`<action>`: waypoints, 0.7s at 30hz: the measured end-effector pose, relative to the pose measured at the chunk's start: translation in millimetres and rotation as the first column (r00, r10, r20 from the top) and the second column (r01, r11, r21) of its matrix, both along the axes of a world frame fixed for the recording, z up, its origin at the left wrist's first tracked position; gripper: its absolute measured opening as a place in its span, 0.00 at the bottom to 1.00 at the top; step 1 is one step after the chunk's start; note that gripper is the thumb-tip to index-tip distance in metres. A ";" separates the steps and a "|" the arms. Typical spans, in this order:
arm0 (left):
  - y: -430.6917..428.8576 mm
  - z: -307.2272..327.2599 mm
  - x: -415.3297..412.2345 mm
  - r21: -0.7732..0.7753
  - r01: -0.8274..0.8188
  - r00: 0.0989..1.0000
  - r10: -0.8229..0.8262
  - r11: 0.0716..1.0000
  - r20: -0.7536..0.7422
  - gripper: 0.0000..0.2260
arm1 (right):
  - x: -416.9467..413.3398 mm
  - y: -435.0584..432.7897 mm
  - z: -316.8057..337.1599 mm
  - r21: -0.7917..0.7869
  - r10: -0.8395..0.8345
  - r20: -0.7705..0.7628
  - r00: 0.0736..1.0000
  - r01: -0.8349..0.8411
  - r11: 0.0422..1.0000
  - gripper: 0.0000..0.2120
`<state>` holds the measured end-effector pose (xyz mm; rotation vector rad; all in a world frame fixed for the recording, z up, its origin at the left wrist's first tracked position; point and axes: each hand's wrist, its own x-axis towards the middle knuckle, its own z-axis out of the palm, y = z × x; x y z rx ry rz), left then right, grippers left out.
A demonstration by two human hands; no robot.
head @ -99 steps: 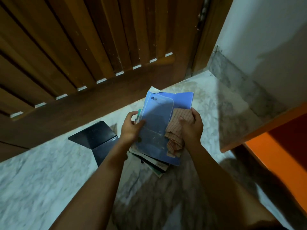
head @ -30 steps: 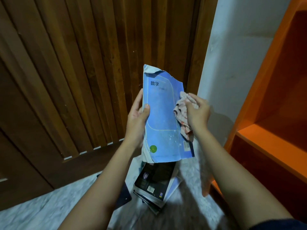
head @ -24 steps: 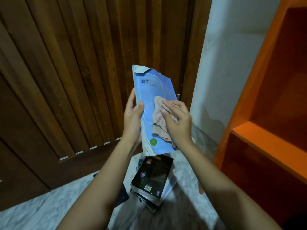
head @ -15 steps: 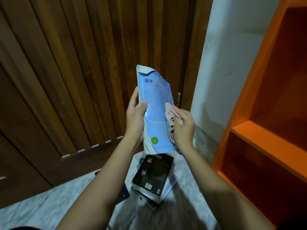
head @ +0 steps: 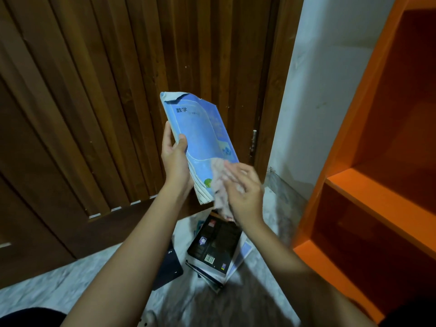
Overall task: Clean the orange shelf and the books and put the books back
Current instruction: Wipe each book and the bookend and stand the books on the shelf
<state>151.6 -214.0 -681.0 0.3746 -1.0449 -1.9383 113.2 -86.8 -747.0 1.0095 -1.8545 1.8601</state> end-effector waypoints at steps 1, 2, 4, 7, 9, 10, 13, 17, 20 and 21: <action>-2.1 -2.8 0.2 0.000 -0.006 1.000 0.006 1.000 0.003 0.21 | 2.5 0.1 -3.8 0.037 0.044 -0.117 0.992 -0.040 0.999 0.14; -3.7 -5.7 0.9 -0.007 -0.005 1.000 0.005 1.000 0.007 0.21 | 2.3 0.7 -7.3 0.082 0.086 -0.218 0.972 -0.069 0.994 0.15; -4.6 -9.1 3.6 -0.018 0.018 1.000 -0.017 1.000 0.012 0.21 | -3.1 2.6 -12.7 0.133 0.105 -0.287 0.952 -0.069 0.989 0.15; -3.5 -8.3 7.7 -0.031 0.091 0.996 -0.092 0.995 -0.016 0.21 | -9.7 7.5 -11.0 0.060 0.025 -0.095 0.995 -0.019 0.998 0.15; -4.1 -6.2 10.6 -0.054 0.155 0.988 -0.157 0.986 -0.017 0.22 | -20.0 11.1 -7.6 0.006 -0.043 0.110 0.993 0.043 0.999 0.15; -4.4 -4.9 12.4 -0.080 0.193 0.981 -0.195 0.978 -0.015 0.22 | -26.7 13.1 -6.2 -0.005 -0.092 0.176 0.980 0.095 0.996 0.15; -2.5 1.9 18.5 -0.162 0.300 0.953 -0.303 0.940 0.007 0.23 | -48.5 22.7 -3.8 0.004 -0.189 0.265 0.946 0.194 0.981 0.14; 2.2 5.3 21.0 -0.227 0.417 0.906 -0.423 0.880 0.021 0.24 | -67.6 35.4 8.3 -0.024 -0.233 0.360 0.903 0.259 0.966 0.14; 5.9 3.6 20.5 -0.243 0.461 0.884 -0.466 0.854 0.040 0.25 | -69.5 42.0 16.8 -0.099 -0.046 0.516 0.855 0.114 0.989 0.16; 7.3 3.5 20.9 -0.240 0.469 0.880 -0.473 0.850 0.042 0.25 | -68.3 44.7 18.1 -0.143 0.052 0.562 0.826 0.034 0.989 0.17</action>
